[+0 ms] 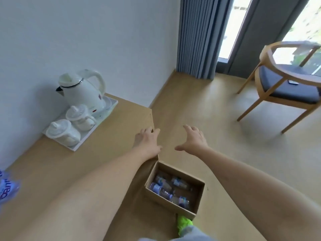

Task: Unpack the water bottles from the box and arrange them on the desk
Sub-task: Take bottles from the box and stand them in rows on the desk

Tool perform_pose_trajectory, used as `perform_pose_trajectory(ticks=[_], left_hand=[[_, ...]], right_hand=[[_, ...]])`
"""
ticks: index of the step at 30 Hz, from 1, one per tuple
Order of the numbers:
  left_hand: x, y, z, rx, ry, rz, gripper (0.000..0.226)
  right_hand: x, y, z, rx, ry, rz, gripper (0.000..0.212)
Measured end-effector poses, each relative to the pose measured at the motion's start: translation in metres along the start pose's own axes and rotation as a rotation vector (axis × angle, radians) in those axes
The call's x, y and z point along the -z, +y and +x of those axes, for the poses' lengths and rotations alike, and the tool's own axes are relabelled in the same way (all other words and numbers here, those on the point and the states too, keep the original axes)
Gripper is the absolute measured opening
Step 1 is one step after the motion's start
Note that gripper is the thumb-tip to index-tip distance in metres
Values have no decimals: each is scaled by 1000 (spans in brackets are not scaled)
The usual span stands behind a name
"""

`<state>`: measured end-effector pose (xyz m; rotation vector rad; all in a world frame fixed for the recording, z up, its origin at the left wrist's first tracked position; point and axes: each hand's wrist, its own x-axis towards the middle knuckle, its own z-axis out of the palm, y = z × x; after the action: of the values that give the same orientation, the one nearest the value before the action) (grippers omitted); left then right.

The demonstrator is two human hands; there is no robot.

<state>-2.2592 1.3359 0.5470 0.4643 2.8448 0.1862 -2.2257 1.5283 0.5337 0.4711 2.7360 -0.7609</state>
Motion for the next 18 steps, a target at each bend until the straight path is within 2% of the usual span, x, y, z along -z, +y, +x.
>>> perform_pose_trajectory(ticks=[6, 10, 13, 18], left_hand=[[-74, 47, 49, -47, -226, 5, 69], [-124, 63, 81, -8, -310, -82, 66], [-169, 63, 90, 47, -377, -149, 67], [-268, 35, 95, 75, -542, -134, 63]], right_hand=[[-35, 96, 32, -201, -179, 60, 107], [-69, 145, 42, -288, -290, 73, 104], [-105, 175, 45, -343, -383, 86, 101], [-191, 216, 61, -418, -491, 100, 96]])
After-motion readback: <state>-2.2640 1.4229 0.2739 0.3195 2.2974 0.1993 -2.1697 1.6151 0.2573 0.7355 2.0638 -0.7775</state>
